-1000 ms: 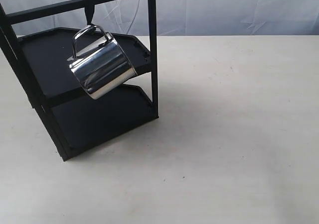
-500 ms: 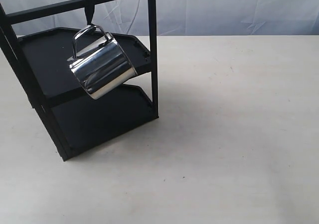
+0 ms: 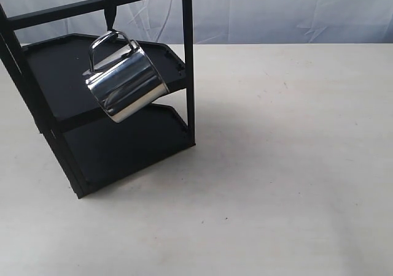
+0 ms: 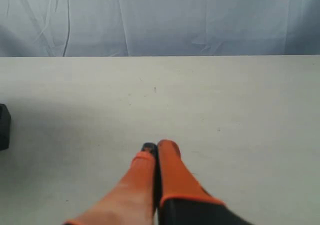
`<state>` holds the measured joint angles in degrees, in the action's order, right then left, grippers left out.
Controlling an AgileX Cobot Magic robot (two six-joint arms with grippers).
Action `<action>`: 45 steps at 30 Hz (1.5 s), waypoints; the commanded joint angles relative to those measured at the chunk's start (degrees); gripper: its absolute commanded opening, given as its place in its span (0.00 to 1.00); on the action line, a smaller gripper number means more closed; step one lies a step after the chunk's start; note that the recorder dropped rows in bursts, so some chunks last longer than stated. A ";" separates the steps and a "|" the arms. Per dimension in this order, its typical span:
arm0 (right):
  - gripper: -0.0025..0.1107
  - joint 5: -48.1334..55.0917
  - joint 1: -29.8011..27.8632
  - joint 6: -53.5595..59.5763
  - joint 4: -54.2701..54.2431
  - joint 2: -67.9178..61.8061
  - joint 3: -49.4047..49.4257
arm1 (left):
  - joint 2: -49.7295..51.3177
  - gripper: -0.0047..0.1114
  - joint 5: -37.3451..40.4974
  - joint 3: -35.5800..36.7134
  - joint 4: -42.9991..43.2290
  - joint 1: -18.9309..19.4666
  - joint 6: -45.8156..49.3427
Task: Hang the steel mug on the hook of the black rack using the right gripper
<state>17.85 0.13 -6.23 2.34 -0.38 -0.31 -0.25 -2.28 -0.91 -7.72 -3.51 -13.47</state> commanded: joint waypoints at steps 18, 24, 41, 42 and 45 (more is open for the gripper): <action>0.01 1.08 1.16 4.87 -1.76 0.38 0.31 | 0.25 0.04 -0.57 -0.12 0.03 -0.09 0.01; 0.01 0.81 1.16 4.73 -1.76 0.38 0.31 | 0.25 0.04 -0.57 -0.12 0.03 -0.09 0.01; 0.01 0.65 1.16 4.73 -1.76 0.38 0.31 | 0.25 0.04 -0.57 -0.12 0.03 -0.09 0.01; 0.01 0.65 1.16 4.73 -1.76 0.38 0.31 | 0.25 0.04 -0.57 -0.12 0.03 -0.09 0.01; 0.01 0.65 1.16 4.73 -1.76 0.38 0.31 | 0.25 0.04 -0.57 -0.12 0.03 -0.09 0.01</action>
<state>19.04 1.22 -1.42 0.64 -0.38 -0.27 -0.25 -2.28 -0.91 -7.72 -3.51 -13.47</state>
